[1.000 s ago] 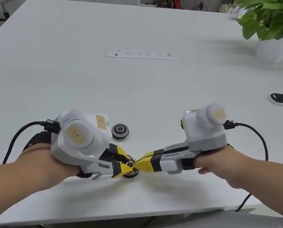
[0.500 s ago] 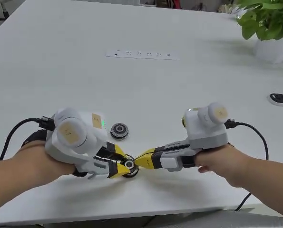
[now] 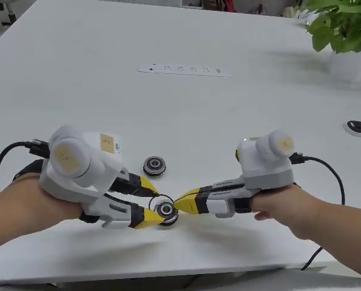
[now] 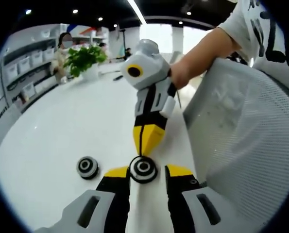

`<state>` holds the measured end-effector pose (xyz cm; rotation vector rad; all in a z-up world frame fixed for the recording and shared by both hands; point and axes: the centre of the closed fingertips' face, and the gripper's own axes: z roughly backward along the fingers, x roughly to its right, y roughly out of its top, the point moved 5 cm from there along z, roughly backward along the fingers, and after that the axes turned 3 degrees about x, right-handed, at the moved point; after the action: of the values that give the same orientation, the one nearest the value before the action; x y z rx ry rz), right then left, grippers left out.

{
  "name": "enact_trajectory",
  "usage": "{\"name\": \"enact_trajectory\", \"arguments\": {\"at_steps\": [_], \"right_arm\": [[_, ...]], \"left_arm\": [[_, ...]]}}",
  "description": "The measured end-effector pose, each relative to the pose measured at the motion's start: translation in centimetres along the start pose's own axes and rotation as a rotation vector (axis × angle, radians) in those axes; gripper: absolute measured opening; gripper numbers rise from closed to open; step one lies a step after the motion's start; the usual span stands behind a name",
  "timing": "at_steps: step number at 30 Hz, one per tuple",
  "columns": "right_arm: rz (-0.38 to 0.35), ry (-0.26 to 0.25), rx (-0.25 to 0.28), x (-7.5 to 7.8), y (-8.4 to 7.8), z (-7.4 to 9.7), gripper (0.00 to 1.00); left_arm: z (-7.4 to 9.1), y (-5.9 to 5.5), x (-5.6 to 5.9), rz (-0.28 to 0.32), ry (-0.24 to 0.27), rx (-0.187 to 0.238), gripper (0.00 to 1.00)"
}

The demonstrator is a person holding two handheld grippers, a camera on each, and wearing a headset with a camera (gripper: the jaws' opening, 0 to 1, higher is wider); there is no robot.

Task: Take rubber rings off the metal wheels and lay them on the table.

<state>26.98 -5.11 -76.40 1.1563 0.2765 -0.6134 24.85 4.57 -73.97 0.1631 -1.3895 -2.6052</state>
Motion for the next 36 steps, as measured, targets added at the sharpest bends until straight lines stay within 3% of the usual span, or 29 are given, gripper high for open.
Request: {"name": "enact_trajectory", "arguments": {"at_steps": [13,26,36], "right_arm": [[-0.003,0.002,0.000,-0.1,0.0,0.1,0.00],[-0.002,0.016,0.010,-0.5,0.5,0.1,0.00],[-0.005,0.027,0.042,-0.6,1.8,0.1,0.00]], "left_arm": [[2.2,0.6,0.4,0.069,0.035,0.056,0.44],[4.2,0.1,0.2,0.116,0.082,0.079,0.53],[5.2,-0.5,0.0,0.146,0.116,0.093,0.58]]}}
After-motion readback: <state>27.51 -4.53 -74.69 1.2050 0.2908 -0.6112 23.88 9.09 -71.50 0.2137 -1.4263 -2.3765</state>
